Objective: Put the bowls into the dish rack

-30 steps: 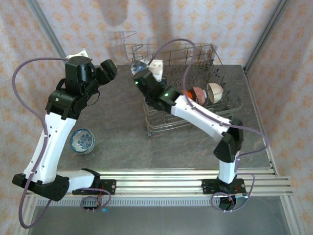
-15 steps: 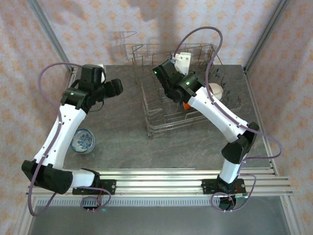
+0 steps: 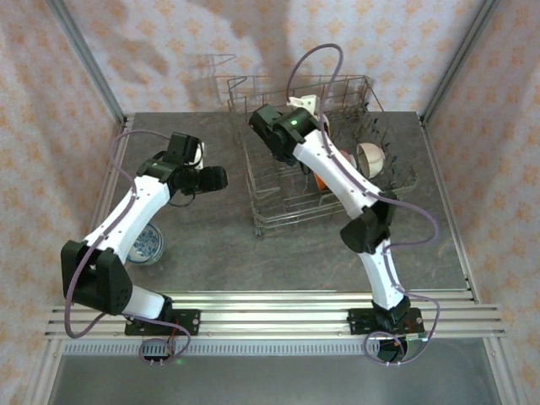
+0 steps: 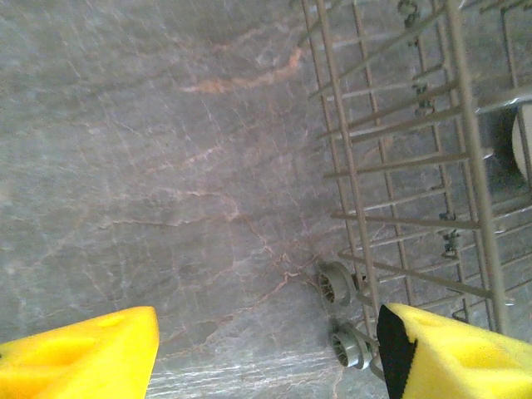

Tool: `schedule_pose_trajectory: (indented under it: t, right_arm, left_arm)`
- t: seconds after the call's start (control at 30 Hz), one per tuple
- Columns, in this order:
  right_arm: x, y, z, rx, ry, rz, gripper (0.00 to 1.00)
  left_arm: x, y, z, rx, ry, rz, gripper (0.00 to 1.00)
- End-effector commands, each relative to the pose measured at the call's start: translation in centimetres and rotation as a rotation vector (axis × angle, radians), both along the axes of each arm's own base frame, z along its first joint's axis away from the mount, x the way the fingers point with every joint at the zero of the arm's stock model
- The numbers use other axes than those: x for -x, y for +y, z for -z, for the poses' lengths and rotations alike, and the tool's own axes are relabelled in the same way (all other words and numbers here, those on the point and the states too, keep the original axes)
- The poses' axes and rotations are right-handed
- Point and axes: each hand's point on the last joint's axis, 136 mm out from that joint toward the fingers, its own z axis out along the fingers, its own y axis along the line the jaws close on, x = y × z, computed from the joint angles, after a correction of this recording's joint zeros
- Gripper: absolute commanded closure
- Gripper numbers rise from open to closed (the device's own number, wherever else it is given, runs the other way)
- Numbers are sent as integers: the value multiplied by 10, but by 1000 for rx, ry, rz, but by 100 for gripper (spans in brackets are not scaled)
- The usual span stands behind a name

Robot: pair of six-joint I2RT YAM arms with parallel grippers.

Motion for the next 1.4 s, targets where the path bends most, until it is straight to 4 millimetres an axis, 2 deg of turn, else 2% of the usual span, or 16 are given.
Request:
schedule_pose_trajectory:
  t: [0.0, 0.23, 0.43, 0.67, 0.93, 1.27, 1.37]
  right_arm:
    - [17, -17, -5, 74, 57, 36, 100]
    - [18, -9, 28, 44, 143, 41, 100]
    - [20, -8, 42, 43, 179, 62, 100]
    - [27, -9, 65, 46, 233, 97, 100]
    - [29, -10, 82, 55, 250, 131, 100]
    - [38, -5, 96, 7, 298, 149, 100]
    - [40, -10, 96, 28, 291, 159, 100]
  left_arm:
    - [-3, -16, 15, 16, 11, 70, 29]
    - [-2, -37, 34, 41, 53, 122, 30]
    - [0, -49, 45, 54, 87, 155, 31]
    - [2, -66, 46, 81, 96, 180, 31]
    - [5, -79, 44, 113, 90, 188, 32]
    - [11, -90, 44, 128, 85, 194, 32]
    - [14, -96, 42, 136, 81, 210, 32]
